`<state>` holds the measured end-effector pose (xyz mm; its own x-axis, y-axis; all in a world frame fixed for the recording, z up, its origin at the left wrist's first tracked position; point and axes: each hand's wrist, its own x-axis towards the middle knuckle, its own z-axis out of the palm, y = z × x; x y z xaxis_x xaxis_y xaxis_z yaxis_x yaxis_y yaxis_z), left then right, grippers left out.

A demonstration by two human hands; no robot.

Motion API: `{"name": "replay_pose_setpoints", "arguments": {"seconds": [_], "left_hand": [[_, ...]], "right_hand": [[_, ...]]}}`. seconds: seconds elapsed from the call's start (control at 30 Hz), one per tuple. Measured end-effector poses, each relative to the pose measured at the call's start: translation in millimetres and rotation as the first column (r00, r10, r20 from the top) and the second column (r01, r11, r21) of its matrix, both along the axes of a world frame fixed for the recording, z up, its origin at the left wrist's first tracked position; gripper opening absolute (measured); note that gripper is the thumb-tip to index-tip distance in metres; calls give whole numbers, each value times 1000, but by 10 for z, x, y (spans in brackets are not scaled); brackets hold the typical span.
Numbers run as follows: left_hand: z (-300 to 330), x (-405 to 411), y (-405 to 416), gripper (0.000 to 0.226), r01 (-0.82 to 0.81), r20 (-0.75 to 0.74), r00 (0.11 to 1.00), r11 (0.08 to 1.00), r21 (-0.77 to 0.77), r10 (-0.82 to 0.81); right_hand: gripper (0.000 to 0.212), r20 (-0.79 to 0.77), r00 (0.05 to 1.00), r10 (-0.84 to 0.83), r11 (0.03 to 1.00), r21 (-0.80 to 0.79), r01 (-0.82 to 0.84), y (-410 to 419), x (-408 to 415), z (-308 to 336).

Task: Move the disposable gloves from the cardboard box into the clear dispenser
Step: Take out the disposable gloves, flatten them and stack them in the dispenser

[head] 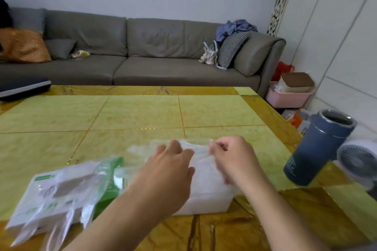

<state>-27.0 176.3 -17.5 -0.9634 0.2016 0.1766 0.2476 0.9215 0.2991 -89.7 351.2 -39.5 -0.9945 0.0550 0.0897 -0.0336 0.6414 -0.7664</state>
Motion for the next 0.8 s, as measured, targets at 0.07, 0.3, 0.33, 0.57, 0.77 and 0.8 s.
{"name": "replay_pose_setpoints", "arguments": {"seconds": [0.07,0.3,0.33,0.57,0.77,0.8], "left_hand": [[-130,-93,-70,38,0,182,983,997,-82,15],[-160,-256,-183,74,58,416,909,992,-112,-6],[-147,-284,-187,77,61,437,900,990,-127,1],[-169,-413,-94,72,76,409,912,969,-237,28],[-241,-470,-87,57,117,385,923,957,-267,-5],[-243,-471,-94,58,123,383,924,954,-273,-10]], "right_hand": [[34,-47,999,-27,989,145,33,25,-3,-36],[29,-160,983,-89,876,458,154,83,-47,-112],[26,-171,981,-93,864,476,165,67,-36,-101],[33,-166,985,45,798,600,65,-62,127,121],[20,142,920,366,783,488,-387,-187,292,215],[25,212,913,349,750,521,-408,-183,259,154]]}}
